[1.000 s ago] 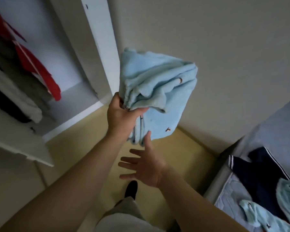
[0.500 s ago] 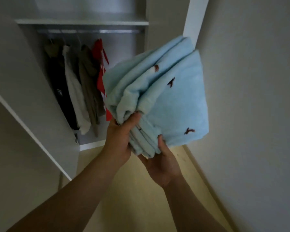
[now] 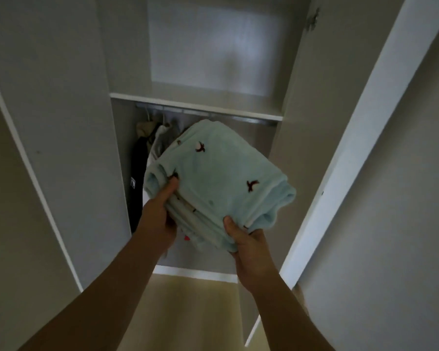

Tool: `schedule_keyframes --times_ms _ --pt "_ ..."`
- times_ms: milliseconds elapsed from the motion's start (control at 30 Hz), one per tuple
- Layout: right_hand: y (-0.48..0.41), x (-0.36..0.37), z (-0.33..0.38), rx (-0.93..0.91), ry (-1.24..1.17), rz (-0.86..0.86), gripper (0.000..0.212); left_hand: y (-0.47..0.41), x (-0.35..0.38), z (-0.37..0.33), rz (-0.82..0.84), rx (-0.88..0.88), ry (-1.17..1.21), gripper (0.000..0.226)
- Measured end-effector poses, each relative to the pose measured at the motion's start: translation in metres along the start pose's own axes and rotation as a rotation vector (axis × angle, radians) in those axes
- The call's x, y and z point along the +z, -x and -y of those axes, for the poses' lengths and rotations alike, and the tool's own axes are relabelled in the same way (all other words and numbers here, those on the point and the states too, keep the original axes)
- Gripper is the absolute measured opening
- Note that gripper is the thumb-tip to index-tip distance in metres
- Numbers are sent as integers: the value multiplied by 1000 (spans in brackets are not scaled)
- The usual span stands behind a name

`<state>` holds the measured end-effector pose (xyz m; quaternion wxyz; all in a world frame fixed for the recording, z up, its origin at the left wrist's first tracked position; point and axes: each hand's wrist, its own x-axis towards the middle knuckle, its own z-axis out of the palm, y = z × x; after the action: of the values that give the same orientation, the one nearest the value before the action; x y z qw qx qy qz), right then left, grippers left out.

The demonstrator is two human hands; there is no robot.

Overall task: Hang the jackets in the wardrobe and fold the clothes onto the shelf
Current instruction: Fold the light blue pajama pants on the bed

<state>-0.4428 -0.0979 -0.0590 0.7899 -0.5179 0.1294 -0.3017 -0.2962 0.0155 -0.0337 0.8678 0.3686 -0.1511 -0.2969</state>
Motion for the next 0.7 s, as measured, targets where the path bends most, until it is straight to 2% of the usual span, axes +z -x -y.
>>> schedule_keyframes --times_ms 233,333,533,633,700 --pt "-120 -3 45 -68 46 57 51 -102 48 -27 -52 134 -4 43" --pt "-182 1 59 -118 44 31 55 -162 57 -40 -55 213 -51 44" --pt "-313 24 77 -196 84 -57 68 -291 61 -72 25 253 -146 45" --pt "-380 35 87 -219 71 -93 64 -356 70 -90 38 282 -192 52" --pt "-421 38 95 -228 56 -117 56 -396 78 -100 57 282 -211 47"
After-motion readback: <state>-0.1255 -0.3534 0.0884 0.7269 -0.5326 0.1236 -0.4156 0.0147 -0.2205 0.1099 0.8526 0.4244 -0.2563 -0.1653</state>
